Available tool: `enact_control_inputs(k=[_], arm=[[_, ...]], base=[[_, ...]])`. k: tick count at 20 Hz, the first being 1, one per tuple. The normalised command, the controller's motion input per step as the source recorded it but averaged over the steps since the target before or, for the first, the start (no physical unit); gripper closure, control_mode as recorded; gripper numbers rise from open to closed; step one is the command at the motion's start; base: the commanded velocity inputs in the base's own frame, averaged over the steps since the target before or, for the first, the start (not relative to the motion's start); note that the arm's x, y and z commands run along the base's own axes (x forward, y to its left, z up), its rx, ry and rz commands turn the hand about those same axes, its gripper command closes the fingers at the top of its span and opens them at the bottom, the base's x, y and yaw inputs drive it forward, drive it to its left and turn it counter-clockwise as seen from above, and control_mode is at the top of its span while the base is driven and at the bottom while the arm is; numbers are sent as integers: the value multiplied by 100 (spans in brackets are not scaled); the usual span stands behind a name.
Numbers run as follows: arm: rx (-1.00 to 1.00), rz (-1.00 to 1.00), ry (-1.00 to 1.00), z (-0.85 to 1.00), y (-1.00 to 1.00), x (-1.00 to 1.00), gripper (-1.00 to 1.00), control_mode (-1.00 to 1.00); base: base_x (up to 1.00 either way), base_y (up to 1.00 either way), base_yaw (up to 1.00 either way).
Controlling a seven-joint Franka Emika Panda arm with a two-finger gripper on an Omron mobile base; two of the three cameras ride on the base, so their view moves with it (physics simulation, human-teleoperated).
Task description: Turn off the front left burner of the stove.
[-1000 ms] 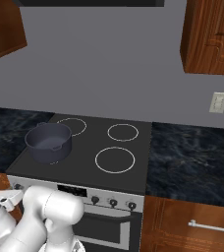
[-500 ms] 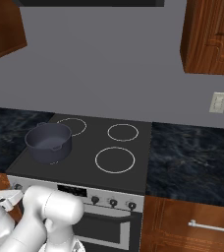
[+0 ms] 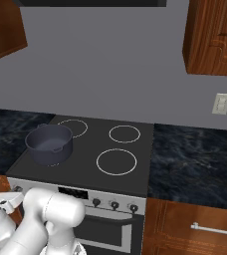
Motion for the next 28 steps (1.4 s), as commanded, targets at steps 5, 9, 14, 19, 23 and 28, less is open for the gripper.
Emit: enact_control_inputs(k=[5, 9, 14, 19, 23, 28], arm=[[4, -3, 0, 0, -3, 1, 100, -100], [16, -9, 0, 0, -2, 0, 100, -100], [27, -13, 0, 0, -4, 0, 100, -100], [29, -14, 0, 0, 0, -4, 100, -100], [29, -14, 0, 0, -1, 0, 100, -100], [31, -15, 0, 0, -8, -2, 100, -100]], base=[[0, 0, 0], [0, 0, 0], [0, 0, 0], [0, 0, 0], [0, 0, 0], [0, 0, 0]])
